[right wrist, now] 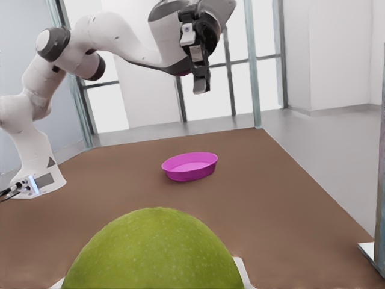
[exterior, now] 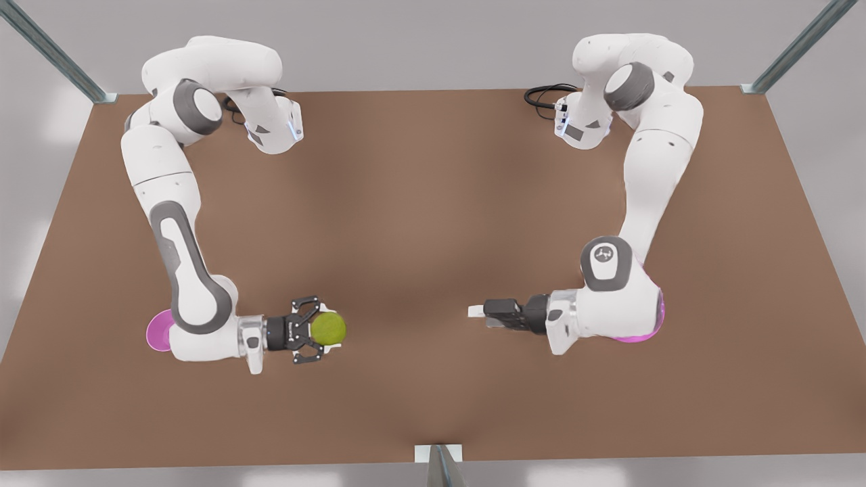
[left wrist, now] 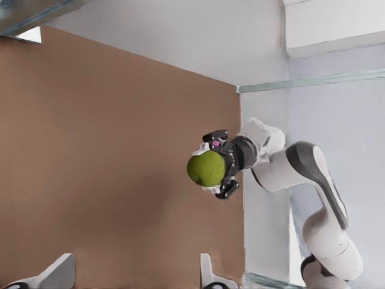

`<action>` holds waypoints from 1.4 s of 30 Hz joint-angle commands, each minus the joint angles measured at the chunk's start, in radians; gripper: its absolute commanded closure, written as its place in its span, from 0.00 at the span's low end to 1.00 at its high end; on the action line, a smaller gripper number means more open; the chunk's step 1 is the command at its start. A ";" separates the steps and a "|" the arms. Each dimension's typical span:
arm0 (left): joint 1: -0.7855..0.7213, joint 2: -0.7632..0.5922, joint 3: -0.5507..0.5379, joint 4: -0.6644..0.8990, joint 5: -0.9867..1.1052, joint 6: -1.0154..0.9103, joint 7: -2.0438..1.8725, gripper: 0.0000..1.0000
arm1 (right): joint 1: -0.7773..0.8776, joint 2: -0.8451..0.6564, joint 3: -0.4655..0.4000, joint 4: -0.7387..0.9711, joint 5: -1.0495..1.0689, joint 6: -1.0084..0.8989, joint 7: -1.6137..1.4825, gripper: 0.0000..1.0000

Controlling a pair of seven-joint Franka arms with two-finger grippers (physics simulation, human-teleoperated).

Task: Use the left arm to pick up the apple from the plate, transfer it to the gripper of the right arm, and then use the right arm to place it into the bowl

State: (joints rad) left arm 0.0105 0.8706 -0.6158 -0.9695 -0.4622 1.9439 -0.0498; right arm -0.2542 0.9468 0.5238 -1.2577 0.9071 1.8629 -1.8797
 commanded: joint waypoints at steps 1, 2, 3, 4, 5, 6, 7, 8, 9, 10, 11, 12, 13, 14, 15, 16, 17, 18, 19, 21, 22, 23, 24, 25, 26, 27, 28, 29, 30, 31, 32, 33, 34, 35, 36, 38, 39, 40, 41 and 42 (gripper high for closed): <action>0.011 -0.062 -0.002 0.000 0.612 -0.463 -0.372 0.00 | -0.030 -0.005 -0.001 0.000 -0.246 -0.073 0.034 0.39; 0.012 -0.093 0.001 0.000 0.816 -0.614 -0.374 0.00 | -0.046 -0.017 -0.002 -0.002 -0.388 -0.073 0.046 0.39; 0.043 -0.105 0.001 0.000 0.889 -0.661 -0.372 0.00 | -0.068 -0.025 -0.002 -0.003 -0.502 -0.074 0.086 0.39; 0.092 -0.114 -0.007 0.000 0.884 -0.678 -0.378 0.00 | -0.083 -0.052 -0.002 -0.025 -0.608 -0.074 0.093 0.39; 0.120 -0.128 -0.012 0.002 0.890 -0.703 -0.374 0.00 | -0.108 -0.080 -0.008 -0.052 -0.674 -0.074 0.094 0.39; 0.141 -0.198 0.020 -0.029 0.878 -0.674 -0.357 0.00 | -0.123 -0.103 -0.031 -0.063 -0.732 -0.074 0.091 0.39; -0.032 -0.514 0.410 -0.421 0.661 -0.438 -0.176 0.00 | -0.145 -0.114 -0.048 -0.063 -0.823 -0.074 0.077 0.38; -0.037 -0.630 0.459 -0.548 0.514 -0.321 -0.171 0.00 | -0.172 -0.115 -0.050 -0.063 -0.893 -0.074 0.071 0.38; -0.061 -0.622 0.456 -0.523 0.537 -0.396 -0.188 0.00 | -0.194 -0.126 -0.048 -0.065 -0.952 -0.074 0.054 0.38; -0.064 -0.616 0.456 -0.489 0.543 -0.433 -0.200 0.00 | -0.217 -0.146 -0.051 -0.065 -0.982 -0.087 0.036 0.38; -0.076 -0.614 0.455 -0.476 0.543 -0.441 -0.200 0.00 | -0.243 -0.160 -0.056 -0.066 -1.028 -0.097 0.021 0.38; -0.078 -0.618 0.453 -0.466 0.537 -0.436 -0.205 0.00 | -0.260 -0.171 -0.057 -0.065 -1.060 -0.099 0.004 0.38; -0.076 -0.615 0.453 -0.410 0.514 -0.453 -0.197 0.00 | -0.267 -0.172 -0.060 -0.052 -1.112 -0.097 0.002 0.38; -0.076 -0.614 0.455 -0.384 0.507 -0.525 -0.199 0.00 | -0.280 -0.172 -0.062 -0.039 -1.146 -0.085 0.001 0.37; -0.072 -0.590 0.455 -0.321 0.479 -0.523 -0.188 0.00 | -0.290 -0.172 -0.062 -0.037 -1.166 -0.059 0.002 0.37; -0.067 -0.556 0.464 -0.261 0.479 -0.523 -0.168 0.00 | -0.295 -0.172 -0.083 -0.037 -1.168 -0.025 0.002 0.37; -0.063 -0.529 0.462 -0.258 0.487 -0.525 -0.176 0.00 | -0.297 -0.172 -0.106 -0.037 -1.168 0.015 0.002 0.37; -0.063 -0.502 0.461 -0.230 0.545 -0.523 -0.174 0.00 | -0.295 -0.168 -0.123 -0.038 -1.169 0.053 0.002 0.37; -0.058 -0.502 0.462 -0.213 0.539 -0.551 -0.177 0.00 | -0.297 -0.161 -0.136 -0.040 -1.176 0.084 0.002 0.37; -0.029 -0.501 0.465 -0.189 0.540 -0.542 -0.170 0.00 | -0.297 -0.160 -0.143 -0.060 -1.173 0.130 0.002 0.37; -0.017 -0.499 0.464 -0.187 0.520 -0.508 -0.165 0.00 | -0.298 -0.160 -0.145 -0.078 -1.173 0.157 0.002 0.37; -0.023 -0.499 0.458 -0.189 0.520 -0.514 -0.167 0.00 | -0.303 -0.160 -0.145 -0.097 -1.173 0.194 0.002 0.37; -0.047 -0.499 0.449 -0.189 0.528 -0.517 -0.174 0.00 | -0.313 -0.158 -0.145 -0.111 -1.173 0.225 0.002 0.37; -0.055 -0.499 0.452 -0.192 0.537 -0.527 -0.177 0.00 | -0.316 -0.151 -0.145 -0.111 -1.171 0.248 0.004 0.37; -0.055 -0.499 0.452 -0.190 0.537 -0.534 -0.179 0.00 | -0.316 -0.146 -0.145 -0.111 -1.171 0.265 0.004 0.37; -0.058 -0.499 0.452 -0.190 0.537 -0.537 -0.180 0.00 | -0.321 -0.138 -0.145 -0.111 -1.171 0.271 0.004 0.37; -0.061 -0.499 0.452 -0.189 0.537 -0.536 -0.180 0.00 | -0.330 -0.132 -0.145 -0.118 -1.171 0.279 0.004 0.37; -0.064 -0.499 0.449 -0.190 0.537 -0.534 -0.182 0.00 | -0.330 -0.131 -0.145 -0.126 -1.169 0.282 0.004 0.37; -0.066 -0.499 0.447 -0.190 0.537 -0.534 -0.182 0.00 | -0.330 -0.126 -0.145 -0.137 -1.166 0.288 0.004 0.37; -0.064 -0.499 0.445 -0.190 0.536 -0.537 -0.180 0.00 | -0.330 -0.123 -0.145 -0.140 -1.165 0.289 0.007 0.37; -0.066 -0.499 0.445 -0.190 0.533 -0.539 -0.180 0.00 | -0.329 -0.123 -0.145 -0.147 -1.163 0.291 0.008 0.37; -0.064 -0.499 0.445 -0.190 0.533 -0.540 -0.180 0.00 | -0.327 -0.123 -0.145 -0.152 -1.163 0.291 0.010 0.37; -0.064 -0.499 0.445 -0.190 0.531 -0.542 -0.180 0.00 | -0.326 -0.125 -0.145 -0.161 -1.163 0.291 0.013 0.37; -0.064 -0.499 0.445 -0.190 0.530 -0.542 -0.180 0.00 | -0.326 -0.125 -0.145 -0.169 -1.163 0.292 0.013 0.37; -0.064 -0.499 0.445 -0.190 0.531 -0.554 -0.180 0.00 | -0.326 -0.126 -0.145 -0.172 -1.163 0.294 0.013 0.37; -0.064 -0.499 0.445 -0.190 0.534 -0.559 -0.180 0.00 | -0.330 -0.132 -0.145 -0.190 -1.163 0.300 0.014 0.37; -0.064 -0.499 0.445 -0.190 0.533 -0.559 -0.180 0.00 | -0.335 -0.141 -0.145 -0.206 -1.162 0.300 0.014 0.37; -0.064 -0.499 0.445 -0.190 0.533 -0.559 -0.180 0.00 | -0.344 -0.151 -0.145 -0.224 -1.162 0.300 0.014 0.37; -0.064 -0.499 0.445 -0.190 0.533 -0.559 -0.180 0.00 | -0.353 -0.161 -0.143 -0.242 -1.162 0.300 0.014 0.37; -0.066 -0.499 0.445 -0.190 0.533 -0.559 -0.180 0.00 | -0.355 -0.166 -0.143 -0.256 -1.162 0.300 0.014 0.37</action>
State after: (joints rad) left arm -0.0541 0.3726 -0.1699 -1.1602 0.0699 1.3933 -0.2189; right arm -0.6060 0.7862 0.3800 -1.5051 -0.2579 2.1482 -1.8615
